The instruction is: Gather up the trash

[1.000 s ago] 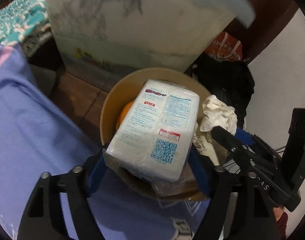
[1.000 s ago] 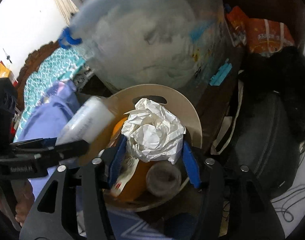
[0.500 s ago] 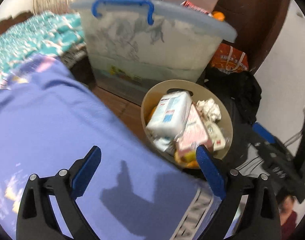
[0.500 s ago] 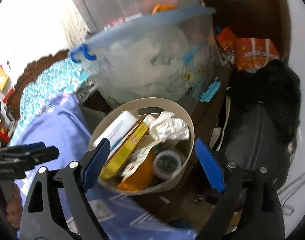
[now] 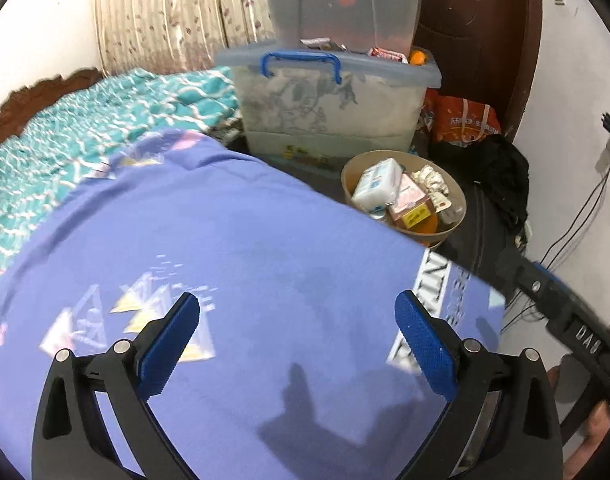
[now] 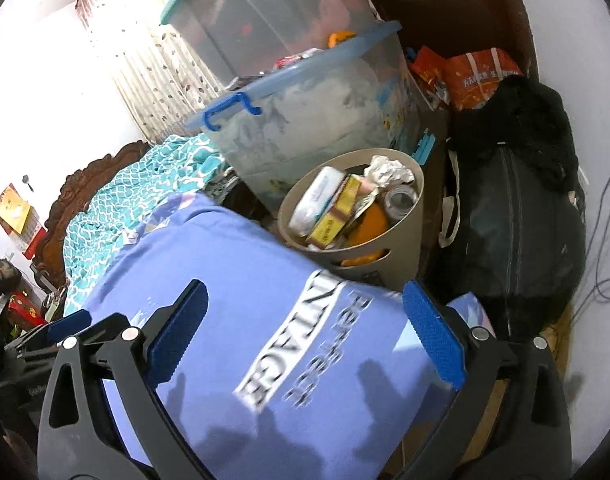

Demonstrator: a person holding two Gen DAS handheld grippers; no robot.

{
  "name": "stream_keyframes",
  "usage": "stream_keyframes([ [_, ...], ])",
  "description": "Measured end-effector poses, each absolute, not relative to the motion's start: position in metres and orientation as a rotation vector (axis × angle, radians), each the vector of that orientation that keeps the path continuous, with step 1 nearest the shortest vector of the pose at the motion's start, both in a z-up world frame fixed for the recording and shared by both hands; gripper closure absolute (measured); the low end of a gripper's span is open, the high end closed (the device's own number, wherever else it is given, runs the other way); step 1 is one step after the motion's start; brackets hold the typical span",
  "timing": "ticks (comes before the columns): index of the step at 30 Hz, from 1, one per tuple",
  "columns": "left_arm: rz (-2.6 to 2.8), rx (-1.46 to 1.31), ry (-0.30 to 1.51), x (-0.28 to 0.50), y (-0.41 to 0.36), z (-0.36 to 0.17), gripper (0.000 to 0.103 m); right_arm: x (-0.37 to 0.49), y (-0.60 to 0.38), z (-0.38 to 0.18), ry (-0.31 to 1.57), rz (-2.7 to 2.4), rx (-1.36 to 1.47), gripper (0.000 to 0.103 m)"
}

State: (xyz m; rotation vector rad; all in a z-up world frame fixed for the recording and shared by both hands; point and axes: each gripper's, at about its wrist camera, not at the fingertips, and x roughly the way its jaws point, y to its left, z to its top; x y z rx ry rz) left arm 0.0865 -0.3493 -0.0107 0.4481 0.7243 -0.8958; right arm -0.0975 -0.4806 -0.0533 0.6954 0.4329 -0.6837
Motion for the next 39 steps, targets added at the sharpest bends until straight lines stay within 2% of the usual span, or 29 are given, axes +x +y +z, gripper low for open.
stream_keyframes([
  [10, -0.922, 0.431, 0.559, 0.071, -0.289, 0.036, 0.009, -0.106, -0.412, -0.002, 0.422, -0.770, 0.637, 0.004],
  [17, -1.011, 0.327, 0.581, 0.079, -0.272, 0.049, 0.009, -0.110, -0.380, 0.028, 0.381, -0.895, 0.562, 0.004],
  [27, -0.986, 0.271, 0.529, 0.082, -0.248, 0.075, 0.009, -0.082, -0.357, 0.037, 0.386, -0.904, 0.490, 0.004],
  [39, -0.923, 0.291, 0.489, 0.076, -0.246, 0.078, 0.009, -0.098, -0.359, 0.043, 0.334, -0.934, 0.503, 0.004],
])
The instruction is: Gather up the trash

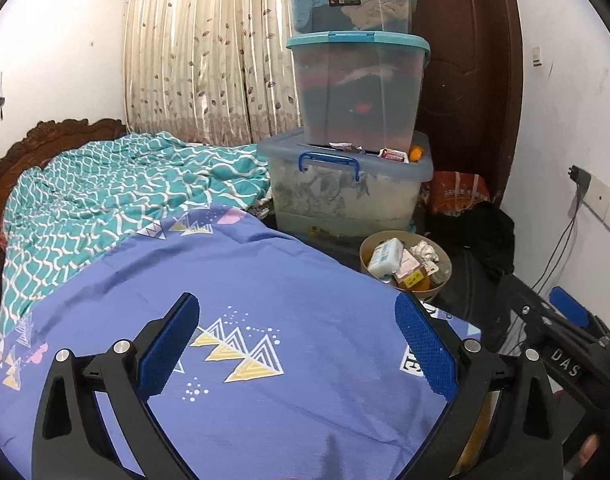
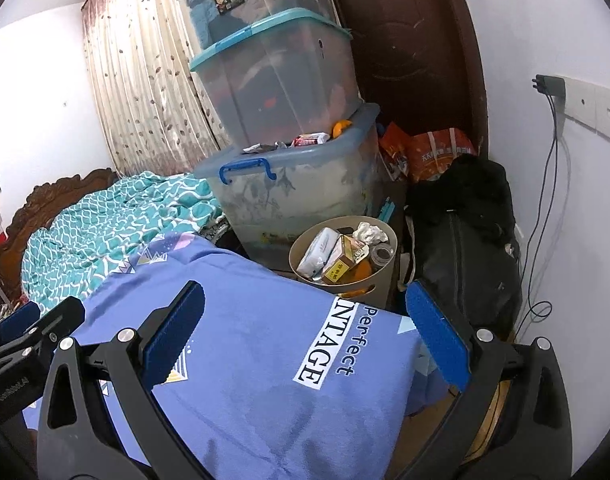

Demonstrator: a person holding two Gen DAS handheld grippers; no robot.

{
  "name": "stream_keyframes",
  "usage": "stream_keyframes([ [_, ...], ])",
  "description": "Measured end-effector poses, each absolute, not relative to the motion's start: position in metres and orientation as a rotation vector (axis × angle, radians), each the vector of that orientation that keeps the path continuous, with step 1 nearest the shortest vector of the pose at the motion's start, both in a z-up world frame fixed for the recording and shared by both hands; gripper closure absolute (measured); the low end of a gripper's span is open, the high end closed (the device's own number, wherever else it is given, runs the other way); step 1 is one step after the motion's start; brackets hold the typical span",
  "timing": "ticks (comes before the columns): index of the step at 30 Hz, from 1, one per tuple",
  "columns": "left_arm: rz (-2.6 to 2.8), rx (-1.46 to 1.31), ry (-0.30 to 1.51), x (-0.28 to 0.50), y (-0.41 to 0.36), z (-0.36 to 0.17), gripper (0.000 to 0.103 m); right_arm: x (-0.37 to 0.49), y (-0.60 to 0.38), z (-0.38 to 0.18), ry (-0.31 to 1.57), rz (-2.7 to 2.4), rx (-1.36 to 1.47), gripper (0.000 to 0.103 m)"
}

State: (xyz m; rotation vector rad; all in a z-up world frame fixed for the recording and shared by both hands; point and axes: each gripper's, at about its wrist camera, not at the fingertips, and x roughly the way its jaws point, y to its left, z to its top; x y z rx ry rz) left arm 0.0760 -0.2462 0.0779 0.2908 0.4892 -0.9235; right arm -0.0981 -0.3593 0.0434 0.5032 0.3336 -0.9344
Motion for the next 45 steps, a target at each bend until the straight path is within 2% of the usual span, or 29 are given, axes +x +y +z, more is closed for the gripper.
stream_keyframes([
  [18, -0.920, 0.342, 0.429, 0.060, -0.247, 0.077, 0.009, -0.096, -0.352, 0.045, 0.352, -0.903, 0.497, 0.004],
  [45, -0.920, 0.391, 0.459, 0.058, -0.257, 0.064, 0.009, -0.100, -0.361, 0.035, 0.362, -0.908, 0.542, 0.004],
])
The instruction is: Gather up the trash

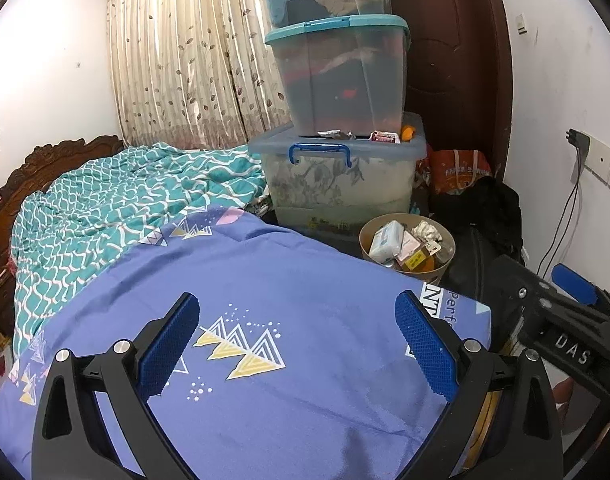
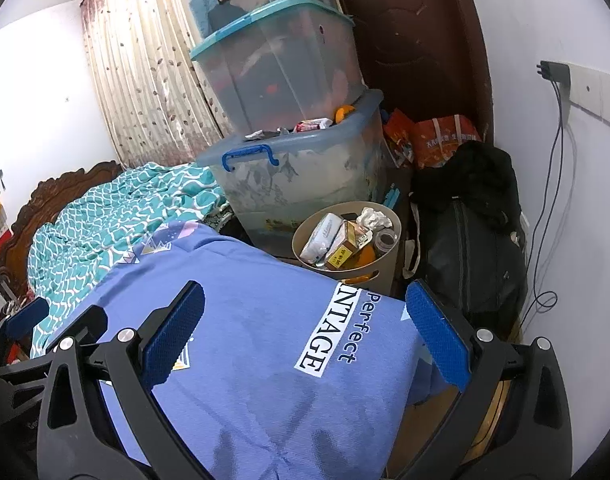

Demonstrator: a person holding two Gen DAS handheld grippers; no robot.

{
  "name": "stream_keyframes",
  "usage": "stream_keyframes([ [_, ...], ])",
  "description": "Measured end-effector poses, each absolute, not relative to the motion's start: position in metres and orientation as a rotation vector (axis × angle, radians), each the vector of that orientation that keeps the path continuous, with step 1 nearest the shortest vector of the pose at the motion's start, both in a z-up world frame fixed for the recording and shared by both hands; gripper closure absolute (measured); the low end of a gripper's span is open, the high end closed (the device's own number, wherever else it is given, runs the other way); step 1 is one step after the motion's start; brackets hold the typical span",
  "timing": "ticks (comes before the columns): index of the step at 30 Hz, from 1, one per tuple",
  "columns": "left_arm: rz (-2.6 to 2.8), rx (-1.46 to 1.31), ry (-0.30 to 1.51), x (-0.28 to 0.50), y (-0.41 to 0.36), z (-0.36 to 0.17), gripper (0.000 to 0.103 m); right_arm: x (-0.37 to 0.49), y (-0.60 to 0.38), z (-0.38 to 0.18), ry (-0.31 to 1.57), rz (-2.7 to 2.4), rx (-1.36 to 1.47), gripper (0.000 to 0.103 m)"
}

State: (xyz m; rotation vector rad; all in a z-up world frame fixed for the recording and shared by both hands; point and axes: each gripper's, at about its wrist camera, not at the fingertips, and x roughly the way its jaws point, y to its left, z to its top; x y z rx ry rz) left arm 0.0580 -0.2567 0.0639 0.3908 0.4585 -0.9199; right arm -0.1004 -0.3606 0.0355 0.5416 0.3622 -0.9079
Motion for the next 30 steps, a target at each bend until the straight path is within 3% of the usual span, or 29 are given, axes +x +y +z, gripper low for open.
stream_keyframes([
  [30, -0.901, 0.364, 0.493, 0.070, -0.259, 0.061, 0.009, -0.104, -0.374, 0.016, 0.396, -0.915, 0.603, 0.004],
])
